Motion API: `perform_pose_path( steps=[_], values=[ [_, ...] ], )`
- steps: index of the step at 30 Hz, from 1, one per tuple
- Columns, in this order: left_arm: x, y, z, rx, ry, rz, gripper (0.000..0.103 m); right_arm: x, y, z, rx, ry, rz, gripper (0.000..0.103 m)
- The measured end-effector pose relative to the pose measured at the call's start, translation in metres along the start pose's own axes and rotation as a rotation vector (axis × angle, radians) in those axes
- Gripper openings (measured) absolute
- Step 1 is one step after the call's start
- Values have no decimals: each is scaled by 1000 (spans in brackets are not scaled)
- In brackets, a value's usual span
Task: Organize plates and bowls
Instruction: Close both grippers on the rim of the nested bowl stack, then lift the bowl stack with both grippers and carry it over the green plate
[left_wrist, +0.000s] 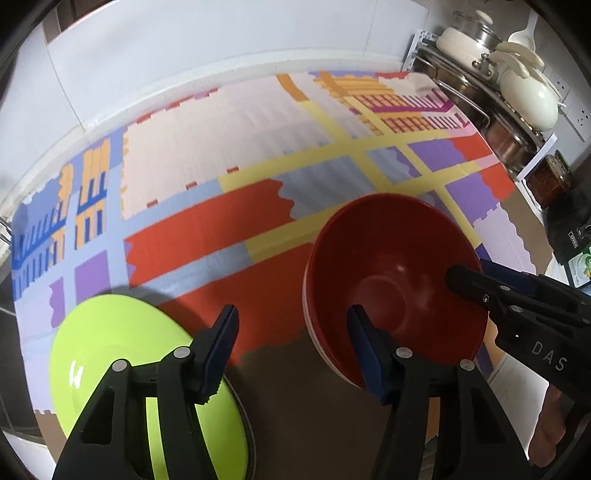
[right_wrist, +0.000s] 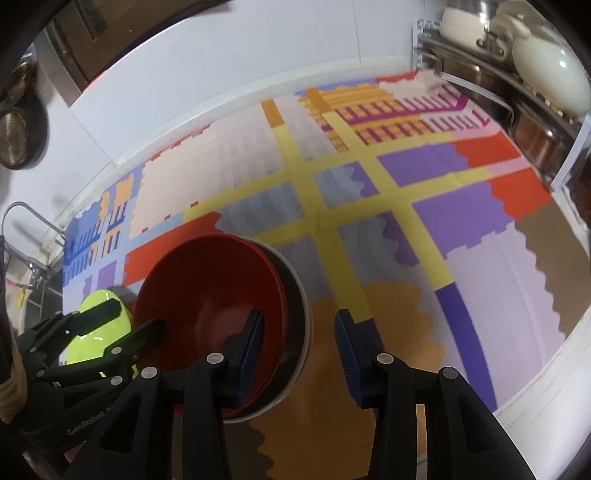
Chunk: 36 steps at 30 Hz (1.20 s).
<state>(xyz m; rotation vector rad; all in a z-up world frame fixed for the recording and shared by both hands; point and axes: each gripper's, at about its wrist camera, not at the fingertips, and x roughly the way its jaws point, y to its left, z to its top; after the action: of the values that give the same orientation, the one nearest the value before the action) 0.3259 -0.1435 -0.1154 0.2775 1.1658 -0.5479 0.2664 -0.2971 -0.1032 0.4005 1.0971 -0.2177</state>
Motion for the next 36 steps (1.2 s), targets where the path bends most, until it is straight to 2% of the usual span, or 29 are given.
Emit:
perform_pose_path(
  steps=[3, 5, 9, 11, 17, 25, 36],
  values=[
    [8, -1, -1, -13, 30, -20, 55, 5, -1, -1, 5, 17, 12, 40],
    [10, -1, -1, -19, 39, -31, 53, 8, -1, -2, 6, 29, 15, 34],
    [15, -4, -1, -22, 58, -43, 48, 13, -2, -3, 20, 58, 38, 31],
    [18, -4, -1, -28, 77, -67, 42, 13, -1, -4, 23, 63, 45, 29],
    [27, -6, -3, -51, 121, -140, 33, 13, 1, -4, 15, 69, 30, 26],
    [27, -13, -4, -47, 127, -98, 33, 12, 0, -3, 44, 82, 23, 25],
    [20, -7, -8, -75, 164, -112, 32, 8, 3, -2, 83, 98, 16, 25]
  ],
)
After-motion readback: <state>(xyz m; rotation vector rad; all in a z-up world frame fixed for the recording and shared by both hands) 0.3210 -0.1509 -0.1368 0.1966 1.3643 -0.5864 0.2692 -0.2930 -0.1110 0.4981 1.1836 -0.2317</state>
